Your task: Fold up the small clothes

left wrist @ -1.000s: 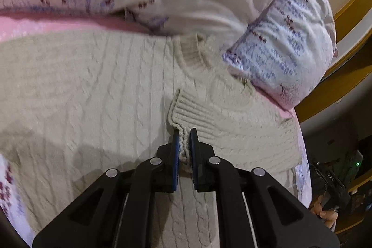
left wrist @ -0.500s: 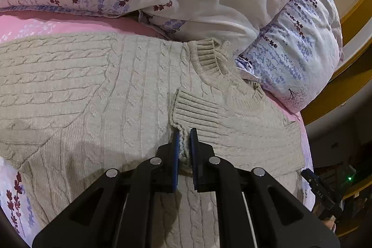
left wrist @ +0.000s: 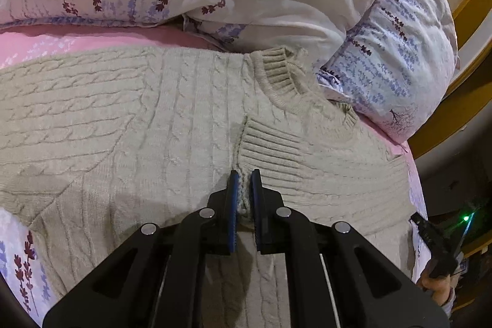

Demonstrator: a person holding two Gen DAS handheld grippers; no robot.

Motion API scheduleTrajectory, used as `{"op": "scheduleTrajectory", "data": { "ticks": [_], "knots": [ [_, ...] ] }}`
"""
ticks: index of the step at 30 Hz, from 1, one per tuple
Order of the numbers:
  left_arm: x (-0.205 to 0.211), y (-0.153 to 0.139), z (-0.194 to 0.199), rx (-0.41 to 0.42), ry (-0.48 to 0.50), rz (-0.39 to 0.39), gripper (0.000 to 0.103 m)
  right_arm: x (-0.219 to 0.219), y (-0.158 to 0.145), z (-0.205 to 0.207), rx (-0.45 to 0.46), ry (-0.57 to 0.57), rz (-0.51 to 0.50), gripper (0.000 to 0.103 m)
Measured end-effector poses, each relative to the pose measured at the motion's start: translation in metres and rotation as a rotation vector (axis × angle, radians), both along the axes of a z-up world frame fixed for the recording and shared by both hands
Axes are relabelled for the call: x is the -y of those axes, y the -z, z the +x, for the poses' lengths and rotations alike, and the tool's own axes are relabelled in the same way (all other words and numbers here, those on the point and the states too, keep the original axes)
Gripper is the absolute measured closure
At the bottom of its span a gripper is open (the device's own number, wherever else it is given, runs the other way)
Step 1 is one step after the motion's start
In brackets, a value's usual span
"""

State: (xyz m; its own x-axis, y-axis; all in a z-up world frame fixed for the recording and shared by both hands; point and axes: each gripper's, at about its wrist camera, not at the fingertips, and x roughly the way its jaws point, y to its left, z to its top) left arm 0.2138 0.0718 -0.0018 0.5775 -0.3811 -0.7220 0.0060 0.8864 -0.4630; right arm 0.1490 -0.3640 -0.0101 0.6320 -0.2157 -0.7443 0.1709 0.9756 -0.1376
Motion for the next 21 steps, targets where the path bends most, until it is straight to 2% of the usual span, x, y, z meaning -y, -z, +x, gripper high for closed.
{"op": "scheduleTrajectory", "data": {
  "ticks": [3,5,7,9,11,15,16,17,18,20,21],
  "knots": [
    [0.002,-0.001,-0.001,0.008,0.004,0.025,0.095,-0.014,-0.002,-0.008,0.007,-0.055,-0.040,0.092],
    [0.002,-0.001,-0.002,0.012,0.013,0.028,0.095,-0.012,-0.010,-0.014,0.011,-0.051,-0.009,0.074],
    [-0.002,-0.002,-0.003,0.004,0.017,0.000,0.094,-0.010,-0.021,-0.023,0.051,-0.032,0.010,0.067],
    [-0.010,-0.005,-0.007,0.006,-0.006,-0.014,0.094,-0.012,-0.034,-0.029,0.099,-0.031,0.039,0.067],
    [-0.019,-0.012,-0.013,0.030,-0.026,-0.019,0.094,-0.027,-0.047,-0.029,0.130,-0.102,0.077,0.067],
    [-0.045,-0.028,-0.032,0.071,-0.068,-0.030,0.094,-0.083,-0.048,-0.009,0.088,-0.283,0.136,0.065],
    [-0.055,-0.032,-0.040,0.079,-0.085,-0.031,0.090,-0.105,-0.046,-0.003,0.065,-0.339,0.161,0.065],
    [-0.062,-0.035,-0.045,0.084,-0.100,-0.033,0.076,-0.123,-0.044,0.001,0.050,-0.383,0.175,0.065],
    [-0.070,-0.038,-0.051,0.090,-0.120,-0.034,0.053,-0.150,-0.042,0.008,0.035,-0.444,0.181,0.065],
    [-0.092,-0.042,-0.068,0.105,-0.187,-0.026,0.041,-0.183,-0.038,0.014,0.024,-0.503,0.169,0.065],
    [-0.106,-0.044,-0.078,0.112,-0.219,-0.026,0.041,-0.202,-0.037,0.017,0.018,-0.531,0.164,0.065]
  ]
}}
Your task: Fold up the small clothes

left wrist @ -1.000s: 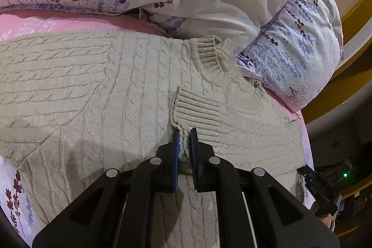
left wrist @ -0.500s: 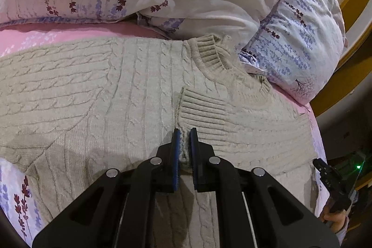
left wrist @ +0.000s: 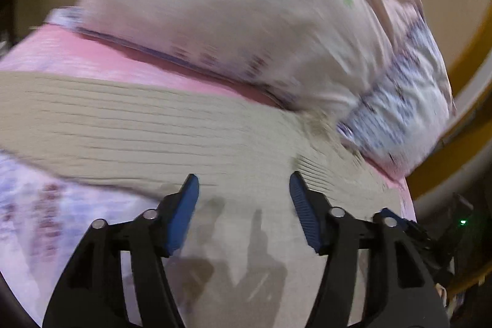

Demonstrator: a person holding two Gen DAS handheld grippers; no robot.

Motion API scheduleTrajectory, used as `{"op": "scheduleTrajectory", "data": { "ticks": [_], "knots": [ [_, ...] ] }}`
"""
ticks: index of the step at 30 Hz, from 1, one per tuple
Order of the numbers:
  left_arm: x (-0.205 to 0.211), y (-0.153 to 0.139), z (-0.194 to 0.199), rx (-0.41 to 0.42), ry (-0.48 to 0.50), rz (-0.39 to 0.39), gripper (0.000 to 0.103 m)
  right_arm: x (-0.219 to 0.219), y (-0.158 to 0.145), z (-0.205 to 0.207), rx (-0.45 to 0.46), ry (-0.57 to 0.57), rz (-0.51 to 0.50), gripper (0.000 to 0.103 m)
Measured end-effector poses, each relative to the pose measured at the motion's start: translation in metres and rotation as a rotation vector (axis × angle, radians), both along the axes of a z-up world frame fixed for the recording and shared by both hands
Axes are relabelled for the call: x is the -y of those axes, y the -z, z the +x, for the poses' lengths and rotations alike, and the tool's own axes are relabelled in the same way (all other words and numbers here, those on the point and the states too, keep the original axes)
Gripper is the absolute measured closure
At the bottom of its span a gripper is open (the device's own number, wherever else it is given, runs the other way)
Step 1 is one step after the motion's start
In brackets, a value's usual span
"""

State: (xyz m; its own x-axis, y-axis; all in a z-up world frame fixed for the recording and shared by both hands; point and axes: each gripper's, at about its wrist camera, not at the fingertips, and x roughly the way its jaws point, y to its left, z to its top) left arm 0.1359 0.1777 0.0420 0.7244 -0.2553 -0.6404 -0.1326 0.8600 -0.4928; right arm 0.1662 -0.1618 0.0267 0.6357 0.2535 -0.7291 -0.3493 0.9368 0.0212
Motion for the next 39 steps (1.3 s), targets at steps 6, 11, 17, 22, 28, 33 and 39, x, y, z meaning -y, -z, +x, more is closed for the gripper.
{"op": "scheduleTrajectory", "data": {
  "ticks": [6,11,17,22,28,33,39],
  "knots": [
    [-0.090,0.006,-0.044,-0.034,-0.224,-0.052,0.041,-0.078,0.022,0.015,-0.052,-0.100,-0.062,0.052],
    [-0.159,0.025,-0.064,-0.074,-0.418,-0.166,0.042,-0.082,0.024,0.016,-0.050,-0.073,-0.073,0.043],
    [-0.211,0.048,-0.076,-0.084,-0.600,-0.301,0.052,-0.043,0.010,-0.002,-0.093,-0.055,0.069,0.034],
    [-0.240,0.056,-0.080,-0.054,-0.682,-0.386,0.060,-0.025,0.005,-0.014,-0.084,-0.050,0.073,0.033],
    [-0.264,0.059,-0.075,-0.061,-0.765,-0.403,0.073,-0.009,-0.005,-0.028,-0.044,-0.050,0.087,0.031],
    [-0.266,0.058,-0.070,-0.081,-0.790,-0.351,0.092,0.001,-0.014,-0.036,0.007,-0.050,0.092,0.028],
    [-0.230,0.016,-0.050,-0.006,-0.699,-0.110,0.096,0.032,-0.019,-0.038,0.036,0.005,0.154,0.028]
  ]
}}
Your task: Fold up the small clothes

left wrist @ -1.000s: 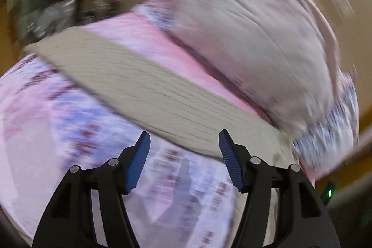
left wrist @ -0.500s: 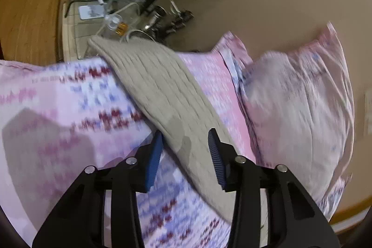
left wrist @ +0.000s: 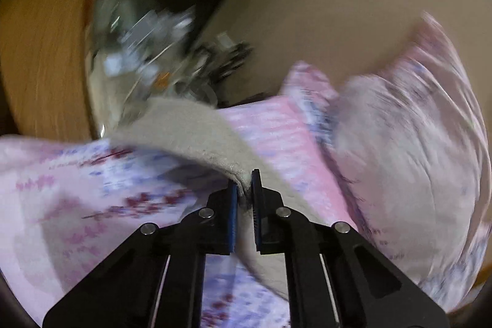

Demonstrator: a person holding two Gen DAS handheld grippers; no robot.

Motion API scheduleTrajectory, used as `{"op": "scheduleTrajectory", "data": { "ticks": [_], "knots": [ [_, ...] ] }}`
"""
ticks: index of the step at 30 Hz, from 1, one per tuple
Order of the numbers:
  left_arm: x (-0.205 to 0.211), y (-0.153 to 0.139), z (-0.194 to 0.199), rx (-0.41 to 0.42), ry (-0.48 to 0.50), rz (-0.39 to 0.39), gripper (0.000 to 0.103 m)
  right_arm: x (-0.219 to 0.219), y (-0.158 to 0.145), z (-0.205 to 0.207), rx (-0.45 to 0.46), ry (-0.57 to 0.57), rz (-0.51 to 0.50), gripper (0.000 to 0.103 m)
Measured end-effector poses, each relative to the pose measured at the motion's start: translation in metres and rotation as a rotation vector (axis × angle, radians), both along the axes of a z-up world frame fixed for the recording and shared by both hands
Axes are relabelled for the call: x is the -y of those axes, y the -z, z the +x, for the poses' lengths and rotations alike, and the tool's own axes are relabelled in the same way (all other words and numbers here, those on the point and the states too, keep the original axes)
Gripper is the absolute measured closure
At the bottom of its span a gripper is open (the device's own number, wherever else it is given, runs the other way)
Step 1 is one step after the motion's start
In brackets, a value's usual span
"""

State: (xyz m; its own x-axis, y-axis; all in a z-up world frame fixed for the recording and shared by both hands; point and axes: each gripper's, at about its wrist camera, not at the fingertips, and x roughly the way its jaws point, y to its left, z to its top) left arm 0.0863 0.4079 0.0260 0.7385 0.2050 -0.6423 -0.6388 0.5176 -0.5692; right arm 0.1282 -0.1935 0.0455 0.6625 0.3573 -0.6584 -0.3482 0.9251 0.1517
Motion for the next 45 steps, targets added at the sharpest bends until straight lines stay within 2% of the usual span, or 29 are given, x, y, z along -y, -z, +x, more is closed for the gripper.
{"op": "scheduleTrajectory", "data": {
  "ticks": [2,3,7,8,11,13,16,19,20,22,23,24,25,26,27,29,32,34,36,39,45],
  "knots": [
    [0.022,-0.017,0.011,0.023,0.067,0.069,0.096,0.013,-0.001,0.002,0.003,0.031,0.021,0.028],
    [0.045,-0.032,0.021,0.045,0.131,0.127,0.096,0.021,0.000,0.003,0.003,0.050,0.031,0.028],
    [0.128,-0.066,0.050,0.124,0.361,0.242,0.096,0.051,0.003,0.007,-0.011,0.133,0.072,0.028],
    [0.143,-0.069,0.055,0.136,0.402,0.256,0.096,0.056,0.004,0.008,-0.015,0.146,0.079,0.028],
    [0.221,-0.077,0.074,0.182,0.607,0.314,0.096,0.070,0.009,0.007,-0.022,0.185,0.099,0.028],
    [0.286,-0.074,0.084,0.205,0.774,0.366,0.096,0.077,0.012,0.007,-0.028,0.206,0.104,0.028],
    [0.371,-0.056,0.094,0.171,0.998,0.458,0.096,0.085,0.015,0.007,-0.033,0.238,0.104,0.028],
    [0.440,-0.017,0.100,0.045,1.215,0.515,0.096,0.094,0.018,0.007,-0.042,0.270,0.107,0.028],
    [0.453,-0.006,0.100,0.000,1.254,0.532,0.095,0.097,0.018,0.007,-0.044,0.278,0.109,0.028],
    [0.461,0.006,0.096,-0.036,1.290,0.535,0.095,0.102,0.015,0.007,-0.047,0.279,0.120,0.028],
    [0.461,0.007,0.093,-0.039,1.303,0.528,0.088,0.103,0.014,0.008,-0.049,0.276,0.129,0.028],
    [0.458,0.006,0.088,-0.026,1.322,0.508,0.074,0.104,0.012,0.009,-0.051,0.270,0.140,0.028],
    [0.452,0.002,0.083,-0.011,1.330,0.486,0.066,0.103,0.011,0.012,-0.057,0.259,0.159,0.028],
    [0.440,-0.006,0.076,0.014,1.322,0.455,0.048,0.103,0.009,0.014,-0.066,0.248,0.180,0.029],
    [0.428,-0.013,0.069,0.042,1.303,0.433,0.039,0.102,0.008,0.016,-0.076,0.233,0.209,0.031],
    [0.400,-0.029,0.065,0.083,1.249,0.402,0.038,0.098,0.006,0.023,-0.108,0.184,0.284,0.038],
    [0.321,-0.044,0.066,0.109,1.032,0.339,0.038,0.094,0.012,0.039,-0.191,0.155,0.382,0.050],
    [0.280,-0.041,0.070,0.071,0.891,0.319,0.038,0.092,0.018,0.052,-0.235,0.172,0.409,0.056],
    [0.238,-0.032,0.078,0.028,0.784,0.246,0.038,0.088,0.025,0.059,-0.264,0.184,0.401,0.059],
    [0.208,-0.012,0.087,-0.019,0.755,0.122,0.038,0.075,0.039,0.071,-0.321,0.181,0.361,0.063],
    [0.202,0.015,0.095,-0.060,0.781,0.001,0.039,0.059,0.045,0.068,-0.328,0.153,0.329,0.073]
  ]
}}
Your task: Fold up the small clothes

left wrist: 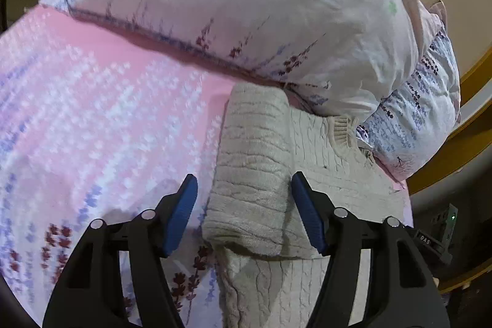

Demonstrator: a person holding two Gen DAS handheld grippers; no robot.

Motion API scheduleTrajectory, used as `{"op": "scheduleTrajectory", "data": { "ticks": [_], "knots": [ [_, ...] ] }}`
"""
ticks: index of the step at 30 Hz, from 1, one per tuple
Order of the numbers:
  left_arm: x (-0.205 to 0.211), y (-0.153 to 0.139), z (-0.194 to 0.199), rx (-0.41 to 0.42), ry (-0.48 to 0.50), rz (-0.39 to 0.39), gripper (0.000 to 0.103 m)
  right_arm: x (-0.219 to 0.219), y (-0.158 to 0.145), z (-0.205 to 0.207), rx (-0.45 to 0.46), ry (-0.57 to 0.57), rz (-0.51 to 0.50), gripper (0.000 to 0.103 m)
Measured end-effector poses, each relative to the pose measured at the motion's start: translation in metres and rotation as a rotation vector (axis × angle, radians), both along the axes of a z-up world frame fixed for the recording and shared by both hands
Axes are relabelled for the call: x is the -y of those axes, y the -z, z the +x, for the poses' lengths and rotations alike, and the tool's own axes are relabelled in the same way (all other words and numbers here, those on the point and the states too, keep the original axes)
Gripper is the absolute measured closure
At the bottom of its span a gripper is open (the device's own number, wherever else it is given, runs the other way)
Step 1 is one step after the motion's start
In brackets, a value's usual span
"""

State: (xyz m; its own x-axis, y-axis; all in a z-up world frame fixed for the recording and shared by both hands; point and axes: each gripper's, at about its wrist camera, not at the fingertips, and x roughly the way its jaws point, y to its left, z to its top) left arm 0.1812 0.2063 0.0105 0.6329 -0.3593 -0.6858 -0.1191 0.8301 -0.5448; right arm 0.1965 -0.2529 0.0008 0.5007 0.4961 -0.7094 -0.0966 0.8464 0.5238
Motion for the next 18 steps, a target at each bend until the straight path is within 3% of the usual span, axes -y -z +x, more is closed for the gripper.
{"op": "scheduleTrajectory", "data": {
  "ticks": [3,5,7,11,14,16,18],
  "knots": [
    [0.005,0.005,0.007,-0.013,0.017,-0.031,0.048,-0.005,0.001,-0.001,0.007,-0.014,-0.030,0.074],
    [0.007,0.005,0.006,-0.014,0.014,-0.019,0.054,-0.010,0.001,-0.002,0.015,-0.036,-0.037,0.093],
    [0.011,0.006,0.008,-0.018,0.012,-0.013,0.056,-0.014,-0.003,-0.003,0.042,-0.046,-0.050,0.094],
    [0.015,0.006,0.009,-0.022,0.003,-0.002,0.056,-0.011,-0.040,-0.015,0.200,-0.009,-0.090,0.095],
    [0.021,0.006,0.010,-0.025,0.009,0.014,0.056,-0.001,-0.066,-0.027,0.316,0.081,-0.141,0.095],
    [0.025,0.006,0.011,-0.023,0.016,0.019,0.056,0.007,-0.056,-0.022,0.262,0.130,-0.212,0.094],
    [0.028,0.006,0.013,-0.023,0.017,0.028,0.056,0.013,-0.024,-0.007,0.101,0.116,-0.230,0.094]
  ]
}}
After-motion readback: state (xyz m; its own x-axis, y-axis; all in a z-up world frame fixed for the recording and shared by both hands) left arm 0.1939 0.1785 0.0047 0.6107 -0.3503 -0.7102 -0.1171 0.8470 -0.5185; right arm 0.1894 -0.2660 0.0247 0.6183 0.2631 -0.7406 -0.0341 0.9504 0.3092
